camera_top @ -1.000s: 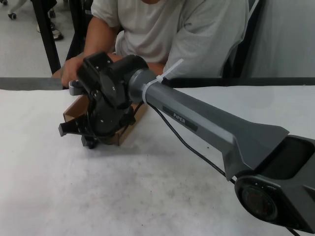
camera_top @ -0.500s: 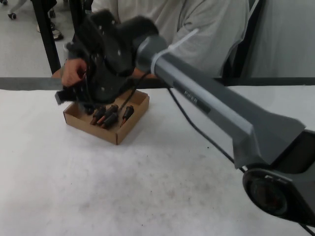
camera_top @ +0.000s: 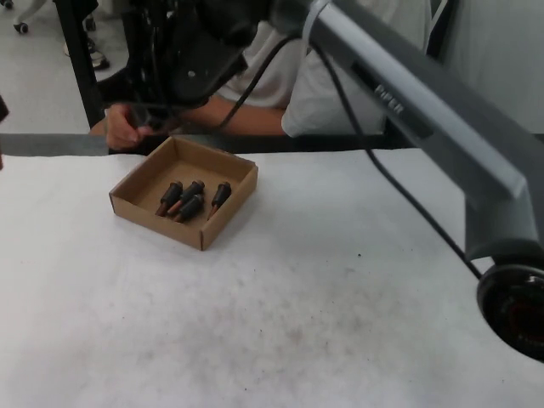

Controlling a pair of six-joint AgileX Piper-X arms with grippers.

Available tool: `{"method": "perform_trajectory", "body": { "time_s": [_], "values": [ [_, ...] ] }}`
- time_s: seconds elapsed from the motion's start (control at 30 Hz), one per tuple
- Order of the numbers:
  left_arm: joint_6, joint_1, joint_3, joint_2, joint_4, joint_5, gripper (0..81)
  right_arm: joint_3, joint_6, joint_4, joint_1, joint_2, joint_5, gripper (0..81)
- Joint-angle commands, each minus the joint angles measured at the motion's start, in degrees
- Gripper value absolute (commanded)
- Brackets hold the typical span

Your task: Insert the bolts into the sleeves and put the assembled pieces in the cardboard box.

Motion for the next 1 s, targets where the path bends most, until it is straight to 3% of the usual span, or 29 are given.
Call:
{"method": "perform_trajectory", "body": {
  "time_s": [0.0,0.63,0.97],
  "values": [
    [-0.42,-0.66,-0.01,-0.49,-1.13,0.99,0.8,-0.67,-1.68,3.05,-0.21,-2.06,0.08,0.0],
    [-0.42,-6.05,-0.01,-0.49,-1.13,0.67,0.8,-0.67,-7.36,14.54,-0.46,-9.27,1.24,0.0],
    [-0.42,-7.26,-0.01,-0.49,-1.13,0.67,0.8,-0.37,-9.32,18.5,-4.14,-14.63,-0.99,0.3]
  ]
}}
